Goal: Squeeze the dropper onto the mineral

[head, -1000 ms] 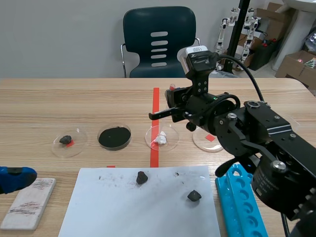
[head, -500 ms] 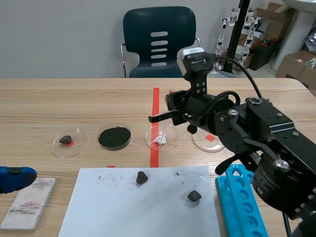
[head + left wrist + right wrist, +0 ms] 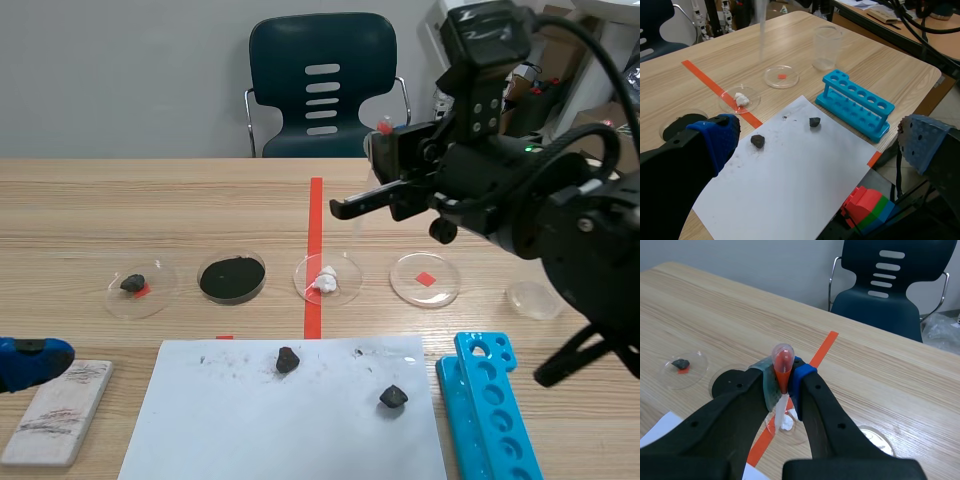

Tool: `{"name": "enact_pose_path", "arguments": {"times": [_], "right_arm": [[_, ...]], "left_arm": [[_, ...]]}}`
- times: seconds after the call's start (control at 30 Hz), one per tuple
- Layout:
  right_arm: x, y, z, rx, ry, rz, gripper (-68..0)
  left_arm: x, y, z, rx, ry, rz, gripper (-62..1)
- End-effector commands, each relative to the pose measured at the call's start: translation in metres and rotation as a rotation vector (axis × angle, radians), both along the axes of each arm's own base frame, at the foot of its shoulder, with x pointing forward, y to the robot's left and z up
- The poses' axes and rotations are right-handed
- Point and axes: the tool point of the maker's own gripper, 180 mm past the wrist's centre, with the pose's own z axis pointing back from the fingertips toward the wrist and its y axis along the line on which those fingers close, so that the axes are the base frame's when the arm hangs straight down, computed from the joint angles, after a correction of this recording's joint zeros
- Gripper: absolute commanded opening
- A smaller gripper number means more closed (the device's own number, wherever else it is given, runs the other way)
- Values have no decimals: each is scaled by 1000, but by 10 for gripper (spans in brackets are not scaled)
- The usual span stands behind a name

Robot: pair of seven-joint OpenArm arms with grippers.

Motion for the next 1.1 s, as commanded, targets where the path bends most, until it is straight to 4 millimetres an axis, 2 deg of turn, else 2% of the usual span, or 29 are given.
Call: {"name": "enact_pose_path", "arguments": {"times": [0.0,0.23,0.43,0.63,1.07], "right_arm": [[-5,-2,13,11,-30,0,-665],[-43,-2,37,34,-43,11,-665],[-66,-4,41,34,-22,6,-665],[-75,-4,38,34,3,4,-665],[-75,-5,39,32,-1,3,-665]], "left_arm": [[0,-1,5,-20,-7,-2,14],[0,-1,5,-20,-7,-2,14],[0,-1,5,-20,-7,-2,14],[0,-1,5,-20,-7,-2,14],[0,-1,5,-20,-7,-2,14]]}}
